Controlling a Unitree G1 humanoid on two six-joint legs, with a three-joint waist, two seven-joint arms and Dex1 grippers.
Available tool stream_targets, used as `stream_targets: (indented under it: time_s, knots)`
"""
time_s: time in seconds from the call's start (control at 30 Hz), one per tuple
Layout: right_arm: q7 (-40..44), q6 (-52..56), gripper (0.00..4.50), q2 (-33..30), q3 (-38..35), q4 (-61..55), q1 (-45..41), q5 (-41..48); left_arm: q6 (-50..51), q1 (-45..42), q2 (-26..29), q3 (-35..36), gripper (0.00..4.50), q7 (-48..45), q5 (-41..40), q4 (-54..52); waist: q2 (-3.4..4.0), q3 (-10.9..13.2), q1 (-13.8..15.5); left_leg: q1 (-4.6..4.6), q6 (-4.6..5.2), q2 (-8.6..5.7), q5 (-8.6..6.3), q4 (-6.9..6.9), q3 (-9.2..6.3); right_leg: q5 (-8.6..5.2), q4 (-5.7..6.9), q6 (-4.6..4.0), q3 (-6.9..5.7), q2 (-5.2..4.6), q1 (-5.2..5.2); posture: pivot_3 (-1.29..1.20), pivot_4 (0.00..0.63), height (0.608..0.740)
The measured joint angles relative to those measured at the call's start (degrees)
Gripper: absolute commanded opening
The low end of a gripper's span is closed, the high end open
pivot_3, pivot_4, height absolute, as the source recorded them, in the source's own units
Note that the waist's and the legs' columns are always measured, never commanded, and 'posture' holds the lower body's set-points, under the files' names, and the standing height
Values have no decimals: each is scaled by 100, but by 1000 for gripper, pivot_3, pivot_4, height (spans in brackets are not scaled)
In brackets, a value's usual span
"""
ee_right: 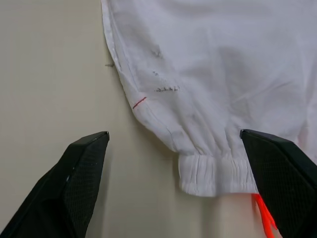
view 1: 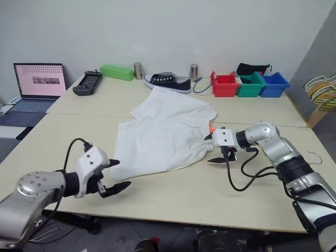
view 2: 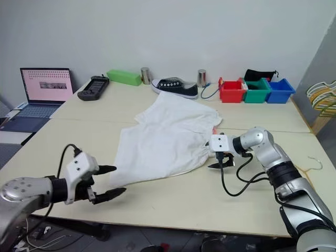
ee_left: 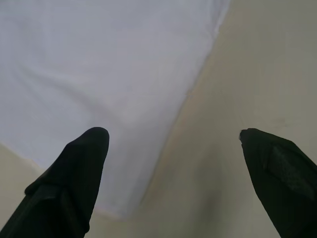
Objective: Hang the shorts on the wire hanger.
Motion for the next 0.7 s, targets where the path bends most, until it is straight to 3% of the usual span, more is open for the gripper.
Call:
stream_targets:
  time_s: [0.33, 0.53, 0.7]
  knots:
    - [-487, -1109, 4492, 623, 237, 1871, -781, -732, -1299, -731, -536, -740, 4500, 87, 981, 1845, -3, -10, -37, 5, -5, -5, 4, 3, -16, 1, 23, -1, -12, 0, 34, -82, 0, 740]
    - [-731, -1423, 3356, 806, 247, 2662, -1065, -976, -1562, -990, -655, -857, 3430, -176, 1016, 2312, -1, -20, -38, 35, -19, -9, 14, 4, -30, 0, 51, -1, -21, 1, 55, -82, 0, 740]
    - [-833, -1508, 2082, 840, 246, 2973, -1092, -1091, -1694, -1176, -737, -961, 2287, -310, 1072, 2665, -1, -20, -37, 110, -19, -9, 14, 3, -30, -8, 44, -4, -20, 2, 101, -90, 0, 740]
